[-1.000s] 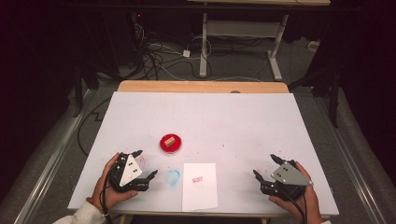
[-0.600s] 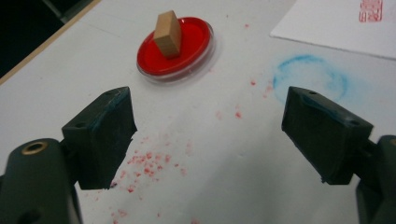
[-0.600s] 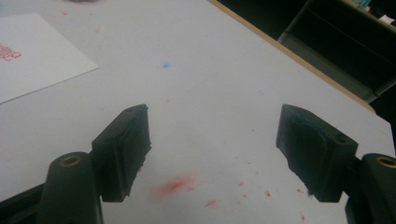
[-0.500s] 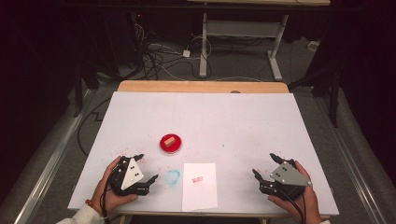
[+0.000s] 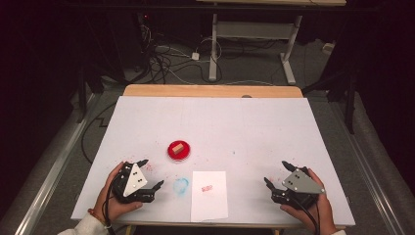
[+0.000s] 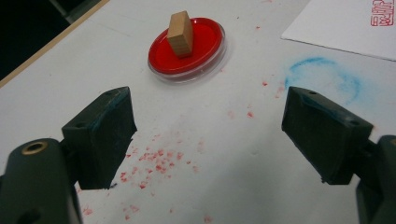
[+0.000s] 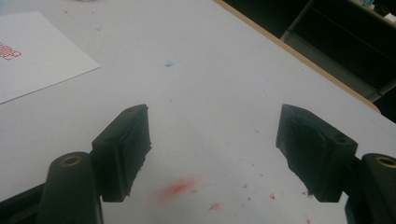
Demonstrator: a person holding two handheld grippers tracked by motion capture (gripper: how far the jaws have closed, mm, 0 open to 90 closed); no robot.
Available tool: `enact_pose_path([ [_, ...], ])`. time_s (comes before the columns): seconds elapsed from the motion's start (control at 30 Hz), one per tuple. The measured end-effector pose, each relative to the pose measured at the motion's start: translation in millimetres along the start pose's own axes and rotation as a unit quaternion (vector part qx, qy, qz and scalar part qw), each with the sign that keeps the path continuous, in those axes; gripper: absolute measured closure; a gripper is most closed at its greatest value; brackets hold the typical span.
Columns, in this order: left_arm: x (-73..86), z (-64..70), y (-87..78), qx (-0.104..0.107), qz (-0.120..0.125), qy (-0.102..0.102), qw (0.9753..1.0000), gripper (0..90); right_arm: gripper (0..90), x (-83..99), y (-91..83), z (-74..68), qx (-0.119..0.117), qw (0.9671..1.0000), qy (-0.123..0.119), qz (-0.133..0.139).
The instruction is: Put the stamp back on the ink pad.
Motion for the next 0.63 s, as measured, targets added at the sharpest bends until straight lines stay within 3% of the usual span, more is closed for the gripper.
enact_pose_path([
  [0.63, 1.1, -4.2, 8.6, 0.012, -0.012, -0.004, 0.9998, 16.8, 26.3, 2.8, 1.0, 1.1, -0.001, 1.0000, 0.005, -0.005],
])
Point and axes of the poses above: each handheld gripper's, and its own axes: y roughly forward along the jaws, x roughly out of its underside, z roughly to its right, the point moved 6 cm from there along y, roughly forward along the jaws, and after that the axes turned 4 degrees about x, right-handed, at the moved point
